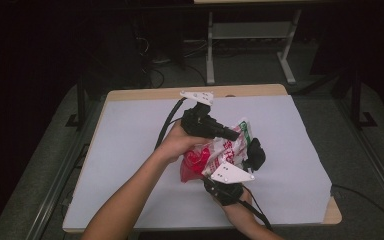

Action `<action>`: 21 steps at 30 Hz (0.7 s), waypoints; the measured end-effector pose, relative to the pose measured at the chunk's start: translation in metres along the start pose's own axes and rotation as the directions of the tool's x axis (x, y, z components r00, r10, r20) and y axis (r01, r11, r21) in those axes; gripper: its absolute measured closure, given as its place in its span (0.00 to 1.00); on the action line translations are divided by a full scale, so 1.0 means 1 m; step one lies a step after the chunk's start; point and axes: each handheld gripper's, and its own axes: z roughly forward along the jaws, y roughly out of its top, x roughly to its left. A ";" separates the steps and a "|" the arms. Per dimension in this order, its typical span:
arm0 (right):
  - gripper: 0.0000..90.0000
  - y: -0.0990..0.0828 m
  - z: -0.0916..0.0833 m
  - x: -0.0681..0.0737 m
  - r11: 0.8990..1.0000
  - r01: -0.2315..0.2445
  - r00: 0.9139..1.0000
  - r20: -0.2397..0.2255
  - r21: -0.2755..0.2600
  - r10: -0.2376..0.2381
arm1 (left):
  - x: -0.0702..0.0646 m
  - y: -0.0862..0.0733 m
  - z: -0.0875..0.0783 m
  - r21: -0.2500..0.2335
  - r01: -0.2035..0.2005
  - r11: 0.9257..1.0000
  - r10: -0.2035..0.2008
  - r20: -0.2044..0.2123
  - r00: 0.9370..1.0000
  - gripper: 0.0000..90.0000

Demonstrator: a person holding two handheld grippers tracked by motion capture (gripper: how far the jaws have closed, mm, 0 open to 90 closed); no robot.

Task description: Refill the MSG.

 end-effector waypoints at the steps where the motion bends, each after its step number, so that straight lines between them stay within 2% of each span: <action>1: 1.00 0.000 0.000 0.000 1.000 -0.001 1.000 0.000 0.001 0.001 | 0.000 0.000 0.000 0.000 0.000 1.000 0.000 0.000 1.000 1.00; 21: 1.00 0.000 0.000 0.000 1.000 0.003 1.000 -0.002 0.000 -0.003 | 0.001 0.000 0.001 0.002 0.015 1.000 -0.015 -0.003 1.000 1.00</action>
